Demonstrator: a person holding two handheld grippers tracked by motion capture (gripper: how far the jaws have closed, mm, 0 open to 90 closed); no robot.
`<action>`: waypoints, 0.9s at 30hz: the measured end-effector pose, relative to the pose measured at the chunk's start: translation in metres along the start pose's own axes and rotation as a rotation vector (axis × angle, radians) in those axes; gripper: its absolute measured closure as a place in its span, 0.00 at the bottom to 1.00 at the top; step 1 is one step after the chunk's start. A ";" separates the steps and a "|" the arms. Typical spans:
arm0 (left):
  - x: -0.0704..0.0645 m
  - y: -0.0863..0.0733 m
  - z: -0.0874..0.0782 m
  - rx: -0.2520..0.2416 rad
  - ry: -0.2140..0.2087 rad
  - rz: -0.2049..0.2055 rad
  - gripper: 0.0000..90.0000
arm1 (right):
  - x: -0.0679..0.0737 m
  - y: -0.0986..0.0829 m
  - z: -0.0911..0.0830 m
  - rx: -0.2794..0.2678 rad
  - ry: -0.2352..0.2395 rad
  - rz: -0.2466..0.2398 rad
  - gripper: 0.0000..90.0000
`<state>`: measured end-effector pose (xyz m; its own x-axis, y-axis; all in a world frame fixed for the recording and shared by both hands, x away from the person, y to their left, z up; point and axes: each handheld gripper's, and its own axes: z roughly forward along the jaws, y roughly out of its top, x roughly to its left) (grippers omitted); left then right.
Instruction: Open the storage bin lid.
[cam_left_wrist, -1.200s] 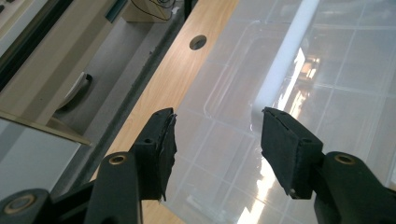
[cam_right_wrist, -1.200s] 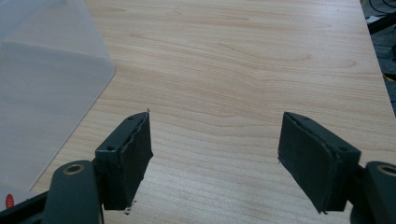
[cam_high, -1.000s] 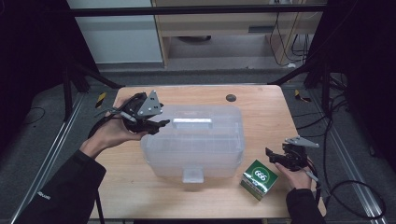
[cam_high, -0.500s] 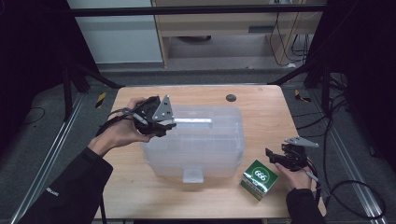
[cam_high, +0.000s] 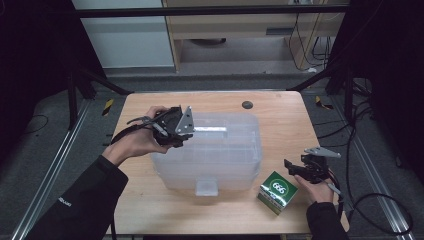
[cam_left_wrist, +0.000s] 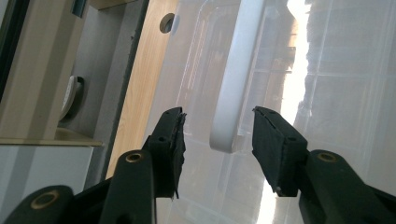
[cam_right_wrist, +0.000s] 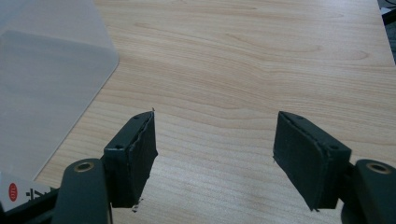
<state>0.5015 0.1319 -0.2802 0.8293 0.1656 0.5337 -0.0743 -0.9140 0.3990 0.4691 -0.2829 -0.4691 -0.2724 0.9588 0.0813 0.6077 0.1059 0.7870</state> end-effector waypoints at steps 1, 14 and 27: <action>0.001 0.001 0.001 0.002 0.001 0.010 0.60 | 0.000 0.000 0.000 -0.001 0.001 -0.001 0.34; -0.004 0.012 0.014 0.058 -0.008 0.066 0.72 | 0.000 0.002 -0.004 -0.006 0.010 -0.003 0.42; -0.005 0.016 0.017 0.097 0.005 0.110 0.82 | 0.009 0.012 -0.019 -0.029 0.062 -0.029 0.57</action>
<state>0.5055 0.1103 -0.2893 0.8161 0.0641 0.5744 -0.1106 -0.9581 0.2641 0.4598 -0.2783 -0.4470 -0.3360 0.9370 0.0954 0.5776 0.1250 0.8067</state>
